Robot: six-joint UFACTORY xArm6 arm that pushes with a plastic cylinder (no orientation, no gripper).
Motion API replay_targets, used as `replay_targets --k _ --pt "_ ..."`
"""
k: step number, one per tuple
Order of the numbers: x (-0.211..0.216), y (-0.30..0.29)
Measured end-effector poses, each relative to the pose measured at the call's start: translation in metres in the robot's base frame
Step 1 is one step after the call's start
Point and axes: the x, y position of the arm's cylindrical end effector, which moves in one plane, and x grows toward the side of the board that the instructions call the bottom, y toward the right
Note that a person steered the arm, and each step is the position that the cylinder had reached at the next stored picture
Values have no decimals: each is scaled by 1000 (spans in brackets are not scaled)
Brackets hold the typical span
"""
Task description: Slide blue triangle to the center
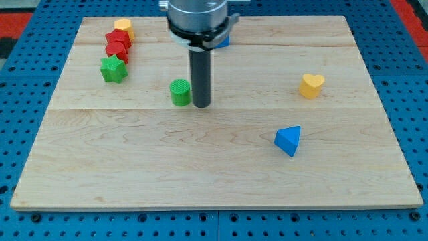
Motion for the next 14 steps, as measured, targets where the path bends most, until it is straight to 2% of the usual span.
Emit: replay_targets --k 1,2,5,6,7,8,9,12,14 --pt "-4 -31" --pt "-4 -33" --pt "-16 -3" --pt "0 66" --pt "16 173" --pt "43 239" --pt "104 221" --pt "81 97" --pt "74 136"
